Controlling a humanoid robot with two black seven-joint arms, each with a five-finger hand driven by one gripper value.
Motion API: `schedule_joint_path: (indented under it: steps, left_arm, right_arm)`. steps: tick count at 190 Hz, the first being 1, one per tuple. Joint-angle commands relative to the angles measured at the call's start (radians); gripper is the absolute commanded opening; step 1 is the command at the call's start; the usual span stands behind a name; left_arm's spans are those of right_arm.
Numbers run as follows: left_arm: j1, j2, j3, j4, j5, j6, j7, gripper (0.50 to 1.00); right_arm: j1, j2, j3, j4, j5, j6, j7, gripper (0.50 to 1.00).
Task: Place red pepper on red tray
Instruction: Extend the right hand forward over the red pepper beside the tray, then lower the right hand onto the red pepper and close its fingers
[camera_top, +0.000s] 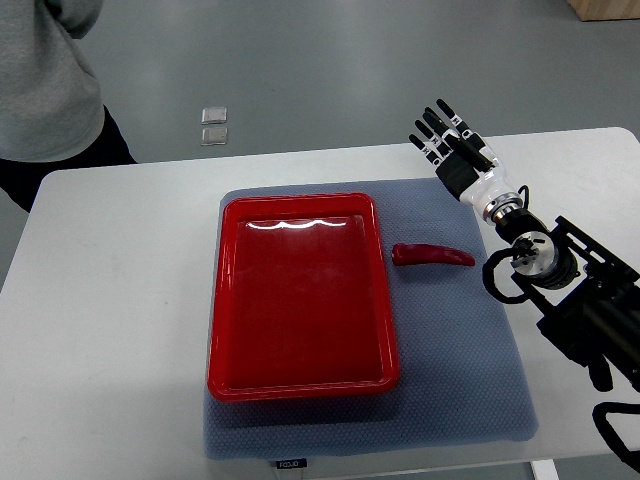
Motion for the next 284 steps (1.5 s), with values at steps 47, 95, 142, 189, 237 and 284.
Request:
schedule_joint_path:
  steps: [47, 95, 142, 189, 237, 284]
  left_arm:
    - [0.0, 0.0, -0.002, -0.006, 0.0, 0.0, 0.0, 1.0]
    - [0.0, 0.0, -0.001, -0.012, 0.0, -0.001, 0.0, 1.0]
    - [-0.002, 0.0, 0.001, -0.022, 0.0, -0.003, 0.0, 1.0]
    - [-0.002, 0.0, 0.002, -0.023, 0.0, -0.003, 0.0, 1.0]
    - [-0.002, 0.0, 0.002, -0.023, 0.0, -0.003, 0.0, 1.0]
    - [-0.002, 0.0, 0.002, -0.022, 0.0, -0.003, 0.0, 1.0]
  right_arm:
    - [0.014, -0.011, -0.015, -0.002, -0.01, -0.001, 0.0, 0.911]
    - [0.149, -0.174, -0.206, 0.009, -0.333, 0.017, -0.04, 0.911]
    - [0.389, -0.502, -0.578, 0.229, -0.95, 0.18, -0.083, 0.911]
    - [0.391, -0.64, -0.68, 0.499, -1.019, 0.256, -0.132, 0.911]
    - [0.271, -0.566, -0.68, 0.442, -1.071, 0.1, -0.124, 0.911]
    - [0.239, -0.508, -0.681, 0.394, -1.093, 0.031, -0.124, 0.911]
